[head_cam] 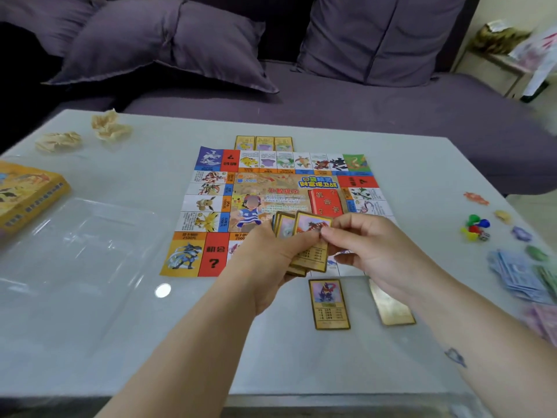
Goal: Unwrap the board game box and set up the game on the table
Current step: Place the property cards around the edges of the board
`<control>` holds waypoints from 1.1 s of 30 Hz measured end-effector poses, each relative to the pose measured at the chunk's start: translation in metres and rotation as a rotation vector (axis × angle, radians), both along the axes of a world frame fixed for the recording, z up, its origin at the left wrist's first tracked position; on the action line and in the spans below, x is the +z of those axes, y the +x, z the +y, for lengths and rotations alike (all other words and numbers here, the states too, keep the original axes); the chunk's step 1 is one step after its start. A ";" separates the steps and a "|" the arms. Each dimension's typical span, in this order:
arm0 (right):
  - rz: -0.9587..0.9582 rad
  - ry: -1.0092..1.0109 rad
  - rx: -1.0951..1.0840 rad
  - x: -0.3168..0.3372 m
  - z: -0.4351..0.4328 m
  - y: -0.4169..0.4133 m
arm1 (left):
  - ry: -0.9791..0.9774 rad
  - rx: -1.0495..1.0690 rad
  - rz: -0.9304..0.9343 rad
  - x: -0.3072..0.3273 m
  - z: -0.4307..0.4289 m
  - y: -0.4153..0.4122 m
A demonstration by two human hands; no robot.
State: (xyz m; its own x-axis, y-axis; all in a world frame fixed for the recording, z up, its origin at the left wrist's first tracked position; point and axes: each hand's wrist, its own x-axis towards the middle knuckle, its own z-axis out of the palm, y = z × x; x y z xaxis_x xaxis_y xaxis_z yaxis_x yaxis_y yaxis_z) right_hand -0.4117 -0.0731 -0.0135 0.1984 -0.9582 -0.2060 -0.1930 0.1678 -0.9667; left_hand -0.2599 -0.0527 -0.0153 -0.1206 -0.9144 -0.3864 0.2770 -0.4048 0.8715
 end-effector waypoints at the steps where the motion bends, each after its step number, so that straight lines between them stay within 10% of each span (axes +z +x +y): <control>1: 0.029 -0.017 0.013 0.001 -0.001 -0.002 | 0.008 0.014 0.006 0.001 0.000 0.000; 7: 0.356 -0.200 0.150 0.004 -0.009 -0.011 | -0.077 0.126 -0.172 0.004 -0.011 -0.005; 19: -0.540 0.204 -0.335 0.015 -0.088 0.001 | 0.212 0.429 0.506 0.005 -0.048 -0.013; 23: -0.245 0.040 -0.385 0.014 -0.191 0.001 | 0.269 0.480 0.636 0.003 -0.063 0.003; 28: 0.564 -0.262 -0.335 -0.007 -0.270 0.008 | 0.258 0.488 0.695 0.000 -0.081 0.024; 33: 0.758 -0.299 -0.308 -0.029 -0.298 0.017 | 0.242 0.536 0.699 -0.009 -0.092 0.036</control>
State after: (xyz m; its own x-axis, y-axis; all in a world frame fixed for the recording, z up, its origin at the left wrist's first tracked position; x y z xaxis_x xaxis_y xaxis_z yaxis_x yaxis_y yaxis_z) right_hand -0.3950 -0.3709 -0.0420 -0.1669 -0.9817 0.0916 -0.7901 0.0777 -0.6080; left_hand -0.2236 -0.1445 -0.0245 0.0189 -0.8189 -0.5736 0.9134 -0.2191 0.3430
